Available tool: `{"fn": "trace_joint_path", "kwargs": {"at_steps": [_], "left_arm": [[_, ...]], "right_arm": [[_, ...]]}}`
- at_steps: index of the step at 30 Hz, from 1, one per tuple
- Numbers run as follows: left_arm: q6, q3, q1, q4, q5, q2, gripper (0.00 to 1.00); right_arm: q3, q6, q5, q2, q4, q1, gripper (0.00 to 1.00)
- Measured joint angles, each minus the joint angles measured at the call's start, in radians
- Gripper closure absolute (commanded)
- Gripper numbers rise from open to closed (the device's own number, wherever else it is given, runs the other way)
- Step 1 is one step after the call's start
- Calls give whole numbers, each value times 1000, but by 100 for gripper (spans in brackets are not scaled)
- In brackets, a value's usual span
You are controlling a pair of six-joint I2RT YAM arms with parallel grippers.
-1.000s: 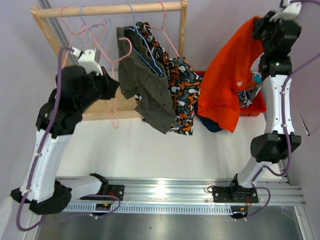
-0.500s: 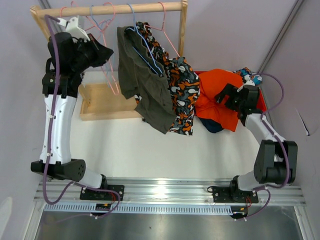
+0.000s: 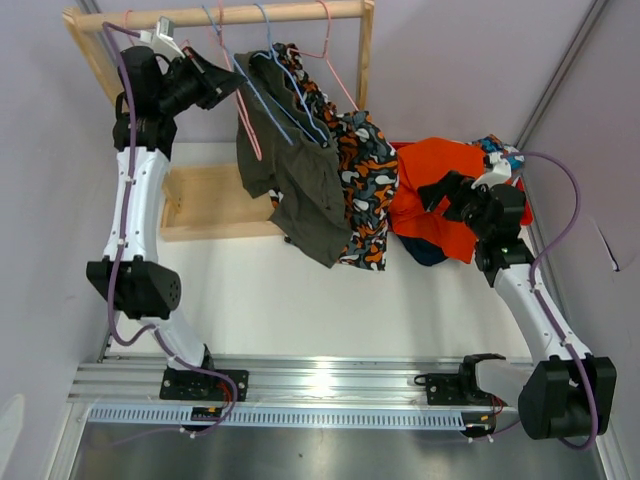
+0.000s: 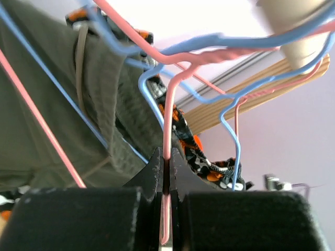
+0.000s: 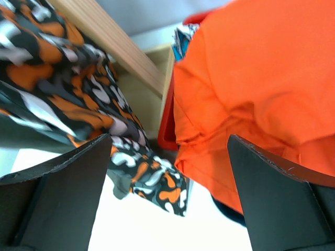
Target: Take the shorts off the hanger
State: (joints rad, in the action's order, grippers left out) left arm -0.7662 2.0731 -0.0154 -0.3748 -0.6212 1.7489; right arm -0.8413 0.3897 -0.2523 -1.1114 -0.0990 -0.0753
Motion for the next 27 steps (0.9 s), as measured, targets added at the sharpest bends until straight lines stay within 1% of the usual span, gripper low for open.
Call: {"fn": "trace_joint_path", "kwargs": {"at_steps": [6, 12, 13, 14, 15, 16, 17, 18, 19, 21, 22, 23, 24, 26, 27], "left_arm": [[-71, -6, -8, 2, -24, 25, 100], [-116, -157, -42, 79, -39, -69, 100], [-117, -189, -52, 85, -39, -95, 99], [-120, -217, -63, 89, -41, -121, 96], [-124, -248, -76, 94, -42, -150, 92], [-125, -280, -91, 100, -44, -180, 84], [-127, -307, -106, 105, -47, -209, 80], [-131, -332, -125, 106, -50, -237, 72], [-134, -352, -144, 103, -58, -261, 59], [-147, -370, -179, 102, -74, -290, 46], [-149, -373, -196, 102, -85, -297, 28], [-146, -373, -211, 104, -95, -301, 13], [-147, -374, -222, 103, -107, -304, 8], [-158, -376, -239, 99, -128, -306, 1], [-159, -375, -243, 98, -140, -306, 1]], "right_arm": [[26, -1, 0, 15, 31, -11, 1], [28, -1, 0, 35, 31, -23, 1], [32, -1, 0, 38, 31, -26, 1], [36, -1, 0, 42, 31, -29, 1], [41, -1, 0, 45, 32, -31, 1], [45, -1, 0, 47, 35, -35, 1], [48, -1, 0, 49, 36, -37, 1], [51, -1, 0, 51, 36, -41, 1], [53, -1, 1, 54, 37, -44, 1], [58, 0, 1, 63, 42, -51, 1], [59, 0, 2, 69, 47, -55, 1], [59, 0, 3, 75, 51, -59, 1], [60, 0, 5, 82, 55, -63, 1], [60, 0, 10, 99, 67, -72, 1], [60, -1, 12, 109, 74, -77, 0]]}}
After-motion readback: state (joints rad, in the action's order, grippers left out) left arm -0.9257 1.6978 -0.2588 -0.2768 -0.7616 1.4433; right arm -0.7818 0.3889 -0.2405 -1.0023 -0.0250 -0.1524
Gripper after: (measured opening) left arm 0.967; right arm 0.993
